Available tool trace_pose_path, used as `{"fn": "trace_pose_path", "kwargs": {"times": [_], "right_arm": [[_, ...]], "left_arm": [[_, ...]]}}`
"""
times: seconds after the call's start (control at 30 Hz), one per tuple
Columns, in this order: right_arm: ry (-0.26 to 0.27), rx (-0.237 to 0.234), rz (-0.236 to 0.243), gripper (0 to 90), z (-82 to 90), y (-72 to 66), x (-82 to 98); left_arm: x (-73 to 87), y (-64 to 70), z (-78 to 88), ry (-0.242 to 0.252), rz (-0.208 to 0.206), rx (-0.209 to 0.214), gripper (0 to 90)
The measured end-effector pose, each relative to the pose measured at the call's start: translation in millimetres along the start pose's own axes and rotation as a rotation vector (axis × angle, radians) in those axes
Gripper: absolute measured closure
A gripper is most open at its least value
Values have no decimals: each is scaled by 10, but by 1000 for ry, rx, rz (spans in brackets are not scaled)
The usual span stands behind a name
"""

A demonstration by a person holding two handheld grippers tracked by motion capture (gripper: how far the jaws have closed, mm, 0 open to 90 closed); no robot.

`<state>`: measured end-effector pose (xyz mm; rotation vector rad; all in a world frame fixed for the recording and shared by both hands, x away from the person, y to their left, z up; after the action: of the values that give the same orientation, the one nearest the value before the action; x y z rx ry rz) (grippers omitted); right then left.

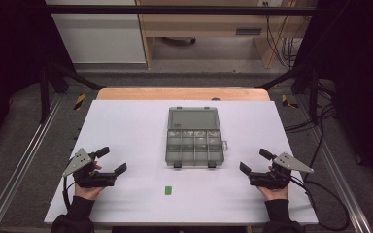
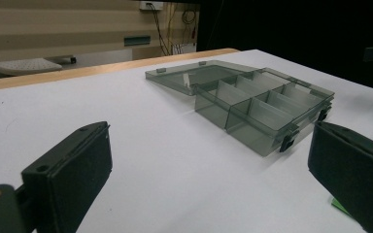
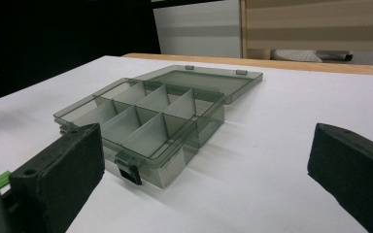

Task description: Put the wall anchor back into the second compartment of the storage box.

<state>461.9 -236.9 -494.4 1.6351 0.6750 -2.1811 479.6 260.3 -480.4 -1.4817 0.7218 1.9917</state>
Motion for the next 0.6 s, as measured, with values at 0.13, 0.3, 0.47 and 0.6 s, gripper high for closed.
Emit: {"fn": "trace_pose_path", "kwargs": {"times": [0.13,0.3,0.47,0.6], "right_arm": [[0,5,-6,4,4,6,-10],[4,9,-9,4,7,-16,-60],[-12,10,25,4,-30,-117,-137],[-25,-3,51,4,-67,-254,-237]], "left_arm": [[10,4,-10,-9,-3,-3,16],[27,-15,-1,-9,5,-6,16],[32,-22,-5,-12,6,-7,15],[34,-18,-11,-15,5,-6,15]]}}
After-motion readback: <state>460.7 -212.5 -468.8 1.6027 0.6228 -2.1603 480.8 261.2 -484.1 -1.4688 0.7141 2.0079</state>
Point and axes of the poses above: each handheld gripper's, and its own axes: z roughly backward along the jaws, x roughly out of its underside, y roughly to its right, the point moved 5 cm from there along -z, roughly forward along the jaws, and after that the axes turned 1 degree about x, right-handed, at the moved point
